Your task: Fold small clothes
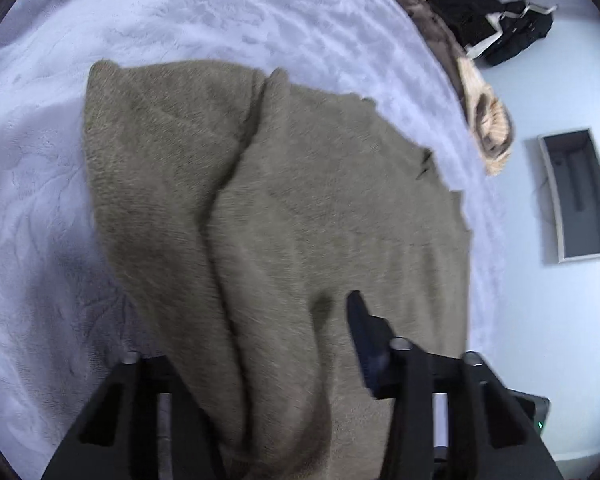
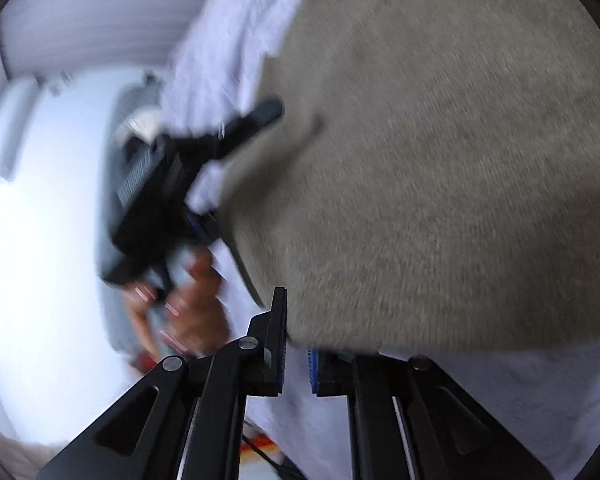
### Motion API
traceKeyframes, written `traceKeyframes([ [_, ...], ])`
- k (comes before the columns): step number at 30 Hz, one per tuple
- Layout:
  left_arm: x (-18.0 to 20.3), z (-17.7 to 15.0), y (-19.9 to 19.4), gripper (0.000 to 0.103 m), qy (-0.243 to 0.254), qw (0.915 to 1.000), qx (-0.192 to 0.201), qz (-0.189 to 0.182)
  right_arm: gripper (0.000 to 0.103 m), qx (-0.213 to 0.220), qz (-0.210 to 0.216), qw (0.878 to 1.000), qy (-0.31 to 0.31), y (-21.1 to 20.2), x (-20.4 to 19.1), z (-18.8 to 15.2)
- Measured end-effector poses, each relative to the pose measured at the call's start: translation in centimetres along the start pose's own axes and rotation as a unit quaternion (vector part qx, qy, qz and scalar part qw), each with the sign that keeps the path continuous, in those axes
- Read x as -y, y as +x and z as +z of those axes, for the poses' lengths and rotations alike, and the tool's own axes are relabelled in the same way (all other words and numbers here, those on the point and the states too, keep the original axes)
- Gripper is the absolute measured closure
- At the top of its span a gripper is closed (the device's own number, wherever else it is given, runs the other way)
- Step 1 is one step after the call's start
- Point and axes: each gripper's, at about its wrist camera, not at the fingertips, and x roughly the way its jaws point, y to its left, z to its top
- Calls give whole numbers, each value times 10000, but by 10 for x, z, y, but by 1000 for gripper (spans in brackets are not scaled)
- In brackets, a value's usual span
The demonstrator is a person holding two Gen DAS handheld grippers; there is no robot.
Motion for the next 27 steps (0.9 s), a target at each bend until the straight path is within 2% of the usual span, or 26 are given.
traceKeyframes([
  [2, -2, -2, 4, 66, 19, 9998, -125, 157, 90, -340, -348, 9986, -225, -1, 0, -7],
  [4, 0, -4, 5, 67, 74, 9994, -137, 322, 90, -245, -561, 9970, -480, -22, -3, -6],
  [6, 7, -5, 2, 79, 226, 9983, 6, 534, 90, 245, -752, 9950, -603, -51, -4, 3],
  [9, 26, -6, -8, 82, 412, 9965, 246, 690, 90, 1098, -1213, 9842, -676, -91, 2, 29],
  [11, 38, -8, -20, 82, 486, 9959, 403, 649, 94, 1325, -1380, 9790, -699, -98, 9, 51],
  [13, 55, -8, -29, 82, 545, 9955, 529, 565, 94, 1216, -1574, 9767, -811, -83, 16, 71],
  [15, 76, -7, -35, 82, 634, 9952, 621, 422, 96, 826, -1954, 9732, -889, -56, 28, 81],
  [19, 129, -5, -33, 82, 984, 9925, 651, 328, 99, 988, -1729, 9771, -755, -48, 40, 84],
  [22, 178, -3, -11, 82, 1309, 9894, 547, 308, 100, 1061, -1201, 9863, -395, -53, 53, 86],
  [24, 213, -6, 11, 82, 1615, 9847, 488, 447, 100, 1066, -804, 9909, -158, -59, 64, 88],
  [27, 249, -11, 48, 82, 1962, 9783, 332, 571, 100, 1295, -251, 9912, 117, -78, 78, 85],
])
